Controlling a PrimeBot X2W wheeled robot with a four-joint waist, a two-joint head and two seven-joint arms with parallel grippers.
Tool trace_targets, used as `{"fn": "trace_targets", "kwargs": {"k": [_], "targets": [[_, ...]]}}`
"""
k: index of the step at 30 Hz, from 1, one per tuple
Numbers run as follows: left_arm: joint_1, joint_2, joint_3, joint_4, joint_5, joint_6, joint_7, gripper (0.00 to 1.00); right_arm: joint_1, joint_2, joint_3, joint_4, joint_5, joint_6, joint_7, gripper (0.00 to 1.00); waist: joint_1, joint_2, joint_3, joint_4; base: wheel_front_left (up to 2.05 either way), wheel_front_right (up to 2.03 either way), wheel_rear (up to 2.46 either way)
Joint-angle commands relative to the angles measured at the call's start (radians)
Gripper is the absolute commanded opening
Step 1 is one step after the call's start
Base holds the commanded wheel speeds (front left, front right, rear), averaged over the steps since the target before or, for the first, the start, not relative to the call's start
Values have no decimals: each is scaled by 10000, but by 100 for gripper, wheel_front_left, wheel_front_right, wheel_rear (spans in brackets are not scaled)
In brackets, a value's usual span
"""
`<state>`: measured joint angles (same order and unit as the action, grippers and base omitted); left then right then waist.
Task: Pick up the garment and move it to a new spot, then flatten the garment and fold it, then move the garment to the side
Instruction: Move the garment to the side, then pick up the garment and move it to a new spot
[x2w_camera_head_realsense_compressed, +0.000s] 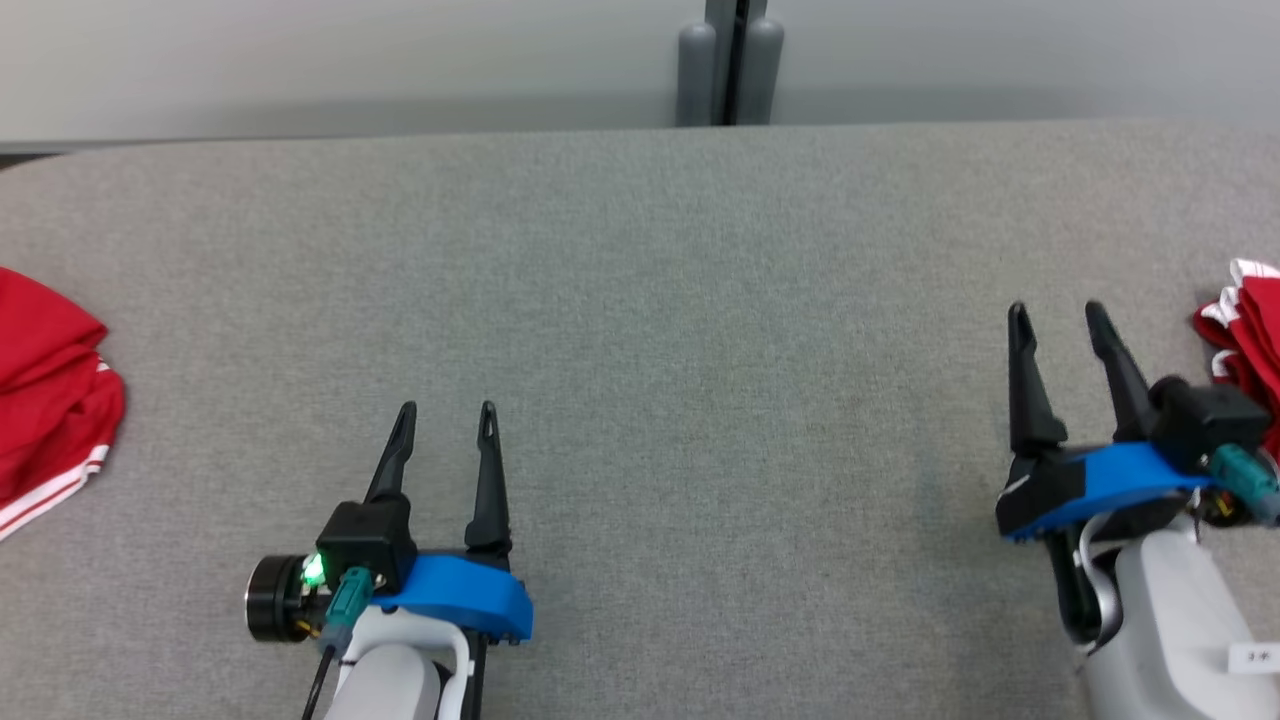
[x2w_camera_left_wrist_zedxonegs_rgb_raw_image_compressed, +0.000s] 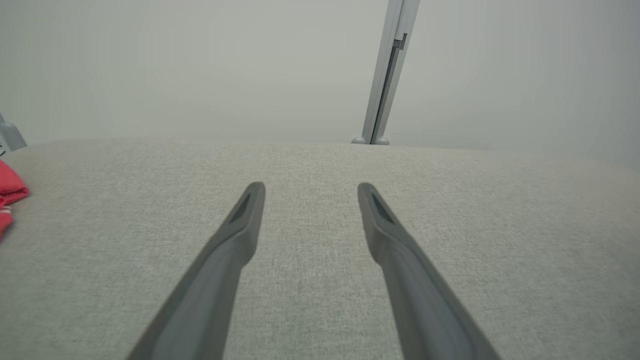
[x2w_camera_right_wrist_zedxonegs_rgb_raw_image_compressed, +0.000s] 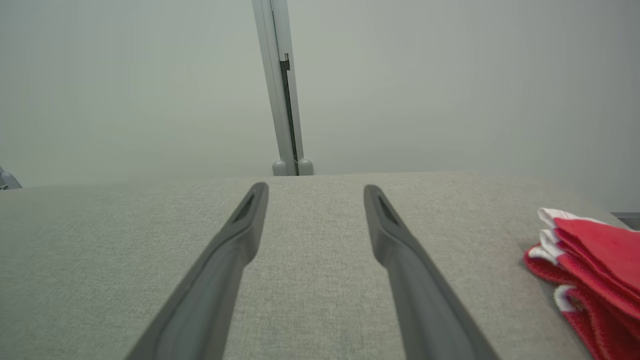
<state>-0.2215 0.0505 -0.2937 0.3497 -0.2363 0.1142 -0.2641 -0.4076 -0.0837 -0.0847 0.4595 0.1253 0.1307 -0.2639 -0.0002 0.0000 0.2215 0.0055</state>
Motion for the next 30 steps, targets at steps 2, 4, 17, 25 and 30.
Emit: {"fn": "trace_targets", "kwargs": {"k": [2,4,17,25,30], "targets": [[206,-2,147,32,85,-24,-5,100,417,124,9,-4,42,1,-5,100,2,0,-230,5,0,0,0],[360,-2,269,82,164,-63,-5,100,682,178,25,18,-22,1,-5,100,2,0,-456,52,0,0,0],[1538,-4,1123,308,275,-175,-4,100,2017,319,635,428,87,1,-5,100,2,0,-1869,98,0,0,0],[1838,-2,1375,284,365,-237,-4,100,2256,316,899,439,410,1,-5,100,2,0,-2113,84,0,0,0],[1716,-1,1306,296,377,-286,-4,100,2285,319,951,370,416,1,-5,100,2,0,-2035,268,0,0,0]]}}
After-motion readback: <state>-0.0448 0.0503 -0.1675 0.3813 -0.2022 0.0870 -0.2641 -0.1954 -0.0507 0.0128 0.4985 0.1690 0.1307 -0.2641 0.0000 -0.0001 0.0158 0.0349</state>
